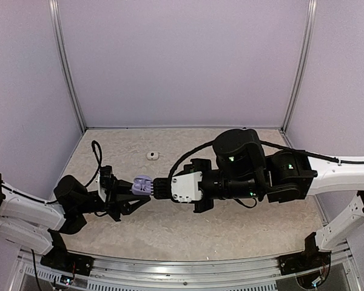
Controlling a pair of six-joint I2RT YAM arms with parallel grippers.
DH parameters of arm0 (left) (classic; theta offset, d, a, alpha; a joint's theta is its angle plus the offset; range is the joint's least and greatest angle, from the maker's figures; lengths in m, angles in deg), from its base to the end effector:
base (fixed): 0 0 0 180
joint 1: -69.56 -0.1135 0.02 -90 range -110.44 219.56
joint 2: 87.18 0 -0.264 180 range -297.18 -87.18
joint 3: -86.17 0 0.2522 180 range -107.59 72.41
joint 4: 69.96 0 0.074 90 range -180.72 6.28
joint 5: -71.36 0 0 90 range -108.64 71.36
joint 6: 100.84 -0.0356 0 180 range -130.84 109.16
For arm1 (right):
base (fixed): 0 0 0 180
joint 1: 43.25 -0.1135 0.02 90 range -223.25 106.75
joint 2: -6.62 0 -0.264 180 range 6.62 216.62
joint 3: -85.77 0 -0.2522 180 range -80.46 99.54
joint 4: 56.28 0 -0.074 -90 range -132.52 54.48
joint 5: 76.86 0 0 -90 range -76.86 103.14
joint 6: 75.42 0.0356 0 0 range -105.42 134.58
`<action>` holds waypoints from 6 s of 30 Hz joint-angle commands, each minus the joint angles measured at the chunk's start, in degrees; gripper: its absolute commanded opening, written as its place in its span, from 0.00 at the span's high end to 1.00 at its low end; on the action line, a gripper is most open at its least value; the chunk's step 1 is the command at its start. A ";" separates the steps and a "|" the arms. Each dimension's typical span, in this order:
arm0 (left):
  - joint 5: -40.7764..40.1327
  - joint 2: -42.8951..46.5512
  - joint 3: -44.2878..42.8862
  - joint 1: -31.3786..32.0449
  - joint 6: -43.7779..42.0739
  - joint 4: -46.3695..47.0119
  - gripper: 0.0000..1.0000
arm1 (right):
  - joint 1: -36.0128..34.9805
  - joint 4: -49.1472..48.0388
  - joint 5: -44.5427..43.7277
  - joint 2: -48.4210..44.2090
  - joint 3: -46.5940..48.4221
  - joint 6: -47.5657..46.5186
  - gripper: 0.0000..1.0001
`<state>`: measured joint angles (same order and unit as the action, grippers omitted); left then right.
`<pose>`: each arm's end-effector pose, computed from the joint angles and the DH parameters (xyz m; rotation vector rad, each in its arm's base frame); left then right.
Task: Insert the wireless bluetooth earbuds into the charging case
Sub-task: Insert the right earbud into the right side groove of the charging case, then adjust the right earbud in the right side groove of the charging case, then close the charging case with the earbuds.
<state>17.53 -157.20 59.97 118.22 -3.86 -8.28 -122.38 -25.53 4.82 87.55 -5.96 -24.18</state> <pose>0.1226 -0.1712 0.2185 1.0076 1.0080 -1.2089 0.0671 0.3219 0.3630 -1.6525 1.1058 0.3145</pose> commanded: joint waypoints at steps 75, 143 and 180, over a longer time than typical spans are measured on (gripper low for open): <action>0.50 -3.41 -3.68 2.77 -3.21 -0.11 0.95 | -1.25 5.42 4.50 7.03 6.54 -5.52 0.60; -2.38 -0.47 -6.60 4.46 -5.84 -6.60 0.95 | 14.01 -12.30 11.79 3.08 1.03 20.47 0.59; -8.98 -4.85 -10.84 2.86 5.97 -6.62 0.99 | 5.79 -13.71 -1.14 10.23 1.50 8.03 0.59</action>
<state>12.08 -161.50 51.14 122.00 -1.32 -18.97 -114.49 -37.55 5.78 96.53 -3.15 -14.78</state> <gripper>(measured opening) 0.212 0.415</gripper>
